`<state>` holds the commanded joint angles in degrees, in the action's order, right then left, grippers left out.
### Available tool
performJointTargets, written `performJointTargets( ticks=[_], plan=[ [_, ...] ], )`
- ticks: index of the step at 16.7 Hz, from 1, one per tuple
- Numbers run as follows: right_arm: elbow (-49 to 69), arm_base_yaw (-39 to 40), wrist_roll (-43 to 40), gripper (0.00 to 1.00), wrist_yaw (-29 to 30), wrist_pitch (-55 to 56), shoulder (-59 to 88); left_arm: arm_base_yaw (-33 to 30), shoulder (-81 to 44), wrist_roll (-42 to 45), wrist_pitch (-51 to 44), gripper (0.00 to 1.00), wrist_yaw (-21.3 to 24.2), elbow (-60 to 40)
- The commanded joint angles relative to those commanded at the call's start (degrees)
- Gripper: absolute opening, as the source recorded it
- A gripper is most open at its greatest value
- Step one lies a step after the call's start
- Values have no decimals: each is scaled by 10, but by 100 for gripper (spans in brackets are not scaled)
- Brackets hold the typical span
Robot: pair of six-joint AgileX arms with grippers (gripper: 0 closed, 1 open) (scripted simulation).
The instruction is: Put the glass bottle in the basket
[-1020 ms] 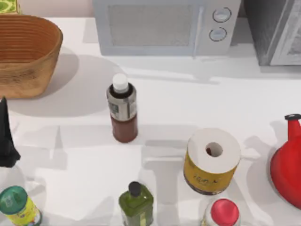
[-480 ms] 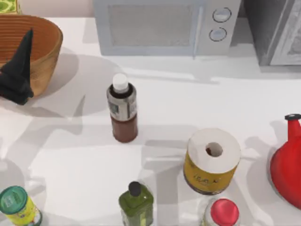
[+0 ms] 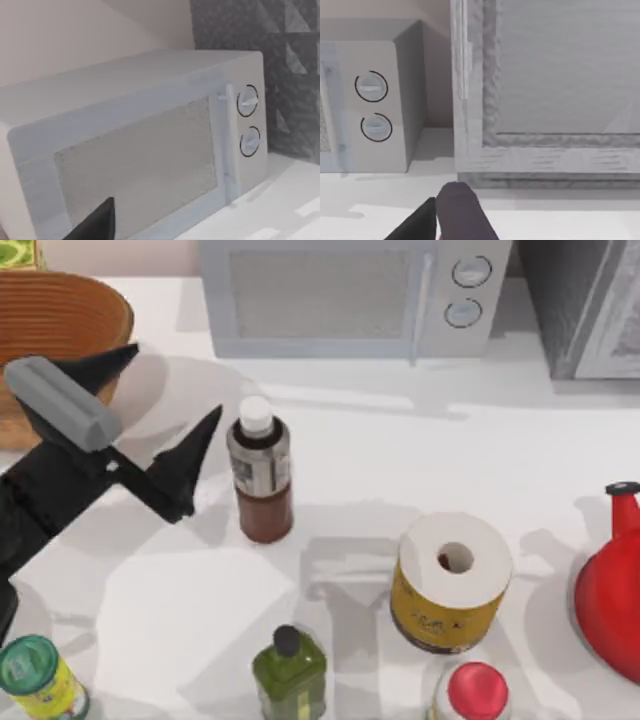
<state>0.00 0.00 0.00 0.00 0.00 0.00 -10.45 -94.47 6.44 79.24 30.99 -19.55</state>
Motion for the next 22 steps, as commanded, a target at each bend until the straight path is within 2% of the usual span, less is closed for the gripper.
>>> performJointTargets(
  ticks=[4,7,13,16,22],
  plan=[
    [0,0,0,100,0,0,0,-42,-132,-15,76,100,2,29],
    [0,0,0,100,0,0,0,-55,-168,-19,94,100,1,42],
    [0,0,0,100,0,0,0,-53,-166,-19,92,100,2,40],
    [0,0,0,100,0,0,0,-53,-155,-20,62,100,2,20],
    [0,0,0,100,0,0,0,-94,-177,-26,7,100,-36,-60]
  ],
)
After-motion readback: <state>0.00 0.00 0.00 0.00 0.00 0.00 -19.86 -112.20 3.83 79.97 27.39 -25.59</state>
